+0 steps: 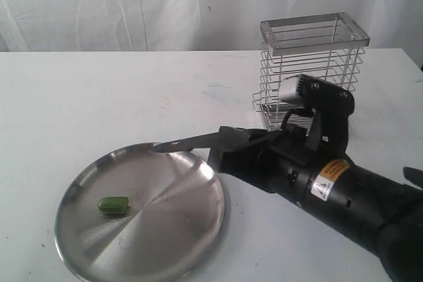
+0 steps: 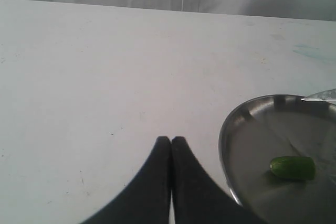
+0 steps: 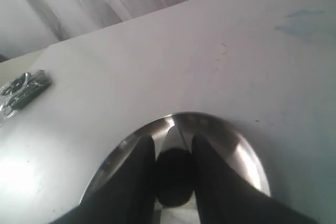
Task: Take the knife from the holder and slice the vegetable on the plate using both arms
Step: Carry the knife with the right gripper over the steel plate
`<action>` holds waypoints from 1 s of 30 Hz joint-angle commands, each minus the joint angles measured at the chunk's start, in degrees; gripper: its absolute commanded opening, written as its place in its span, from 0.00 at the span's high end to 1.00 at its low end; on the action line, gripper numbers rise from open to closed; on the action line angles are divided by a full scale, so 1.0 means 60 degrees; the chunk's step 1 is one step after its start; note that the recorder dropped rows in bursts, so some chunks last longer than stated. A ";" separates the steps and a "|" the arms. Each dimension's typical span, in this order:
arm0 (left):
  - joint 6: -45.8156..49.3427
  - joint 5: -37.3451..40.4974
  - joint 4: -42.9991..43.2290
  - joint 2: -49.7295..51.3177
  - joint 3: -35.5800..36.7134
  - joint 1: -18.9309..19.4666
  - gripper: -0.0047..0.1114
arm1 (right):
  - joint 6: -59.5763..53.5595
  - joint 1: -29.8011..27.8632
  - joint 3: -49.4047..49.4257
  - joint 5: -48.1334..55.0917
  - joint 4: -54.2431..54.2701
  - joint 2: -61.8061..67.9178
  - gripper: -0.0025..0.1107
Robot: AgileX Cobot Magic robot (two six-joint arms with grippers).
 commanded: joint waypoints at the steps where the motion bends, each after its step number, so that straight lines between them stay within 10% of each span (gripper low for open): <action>1: -0.0008 -0.0024 -0.0078 -0.0039 0.0034 -0.0043 0.96 | -0.0131 0.0526 0.0344 -0.0350 0.0059 -0.0764 0.98; 30: -0.0008 -0.0024 -0.0078 -0.0039 0.0034 -0.0043 0.96 | 0.1004 0.0647 0.1093 -0.0322 0.0308 0.0974 0.98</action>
